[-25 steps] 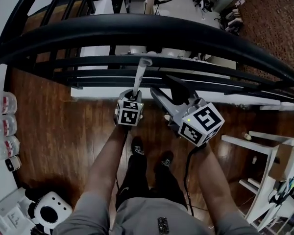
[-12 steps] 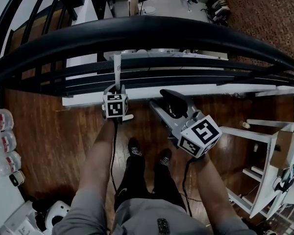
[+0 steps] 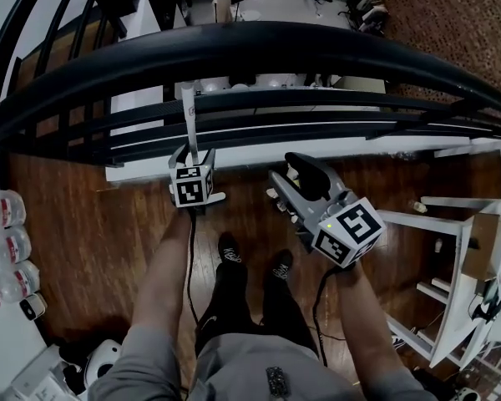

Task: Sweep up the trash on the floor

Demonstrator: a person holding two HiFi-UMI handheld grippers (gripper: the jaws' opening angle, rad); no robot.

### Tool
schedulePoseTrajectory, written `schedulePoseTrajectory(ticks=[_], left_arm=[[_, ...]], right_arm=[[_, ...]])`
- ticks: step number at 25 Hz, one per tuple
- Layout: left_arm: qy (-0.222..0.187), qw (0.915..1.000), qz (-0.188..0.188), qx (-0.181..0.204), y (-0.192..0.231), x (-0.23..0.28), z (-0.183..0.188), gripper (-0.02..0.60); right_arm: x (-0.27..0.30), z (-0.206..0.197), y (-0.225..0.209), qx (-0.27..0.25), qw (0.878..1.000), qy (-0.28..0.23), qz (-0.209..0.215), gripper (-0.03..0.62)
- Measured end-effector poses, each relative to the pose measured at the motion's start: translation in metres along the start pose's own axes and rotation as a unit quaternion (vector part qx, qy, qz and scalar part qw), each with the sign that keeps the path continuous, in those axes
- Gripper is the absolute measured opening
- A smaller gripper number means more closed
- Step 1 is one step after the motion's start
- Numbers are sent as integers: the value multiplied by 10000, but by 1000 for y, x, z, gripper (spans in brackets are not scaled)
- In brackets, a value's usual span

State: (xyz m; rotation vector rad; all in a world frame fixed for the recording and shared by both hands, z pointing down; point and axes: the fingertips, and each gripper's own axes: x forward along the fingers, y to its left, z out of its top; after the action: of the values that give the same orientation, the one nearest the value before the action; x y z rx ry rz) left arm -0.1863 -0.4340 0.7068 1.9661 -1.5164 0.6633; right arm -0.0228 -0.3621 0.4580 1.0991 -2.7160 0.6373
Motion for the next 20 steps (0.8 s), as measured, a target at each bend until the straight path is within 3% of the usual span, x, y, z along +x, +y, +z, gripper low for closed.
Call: schedulePoseTrajectory(ticks=[5, 9, 11, 14, 20], left_arm=[[11, 9998, 13, -177, -17, -68, -7, 291], [-328, 9993, -110, 151, -52, -141, 18, 220], [-650, 9972, -205, 307, -77, -174, 35, 154], [-1126, 9916, -483, 424, -123, -218, 62, 20], [-1591, 9772, -1281, 581, -222, -278, 86, 8]], right_arm=[[-44, 4, -5, 30, 9998, -12, -217, 159], [-85, 8, -1, 133, 9995, -132, -266, 123], [-106, 8, -1, 158, 9993, -193, -281, 88], [-130, 14, 2, 148, 9991, -294, -261, 0], [-168, 20, 30, -171, 9996, -193, -114, 0]])
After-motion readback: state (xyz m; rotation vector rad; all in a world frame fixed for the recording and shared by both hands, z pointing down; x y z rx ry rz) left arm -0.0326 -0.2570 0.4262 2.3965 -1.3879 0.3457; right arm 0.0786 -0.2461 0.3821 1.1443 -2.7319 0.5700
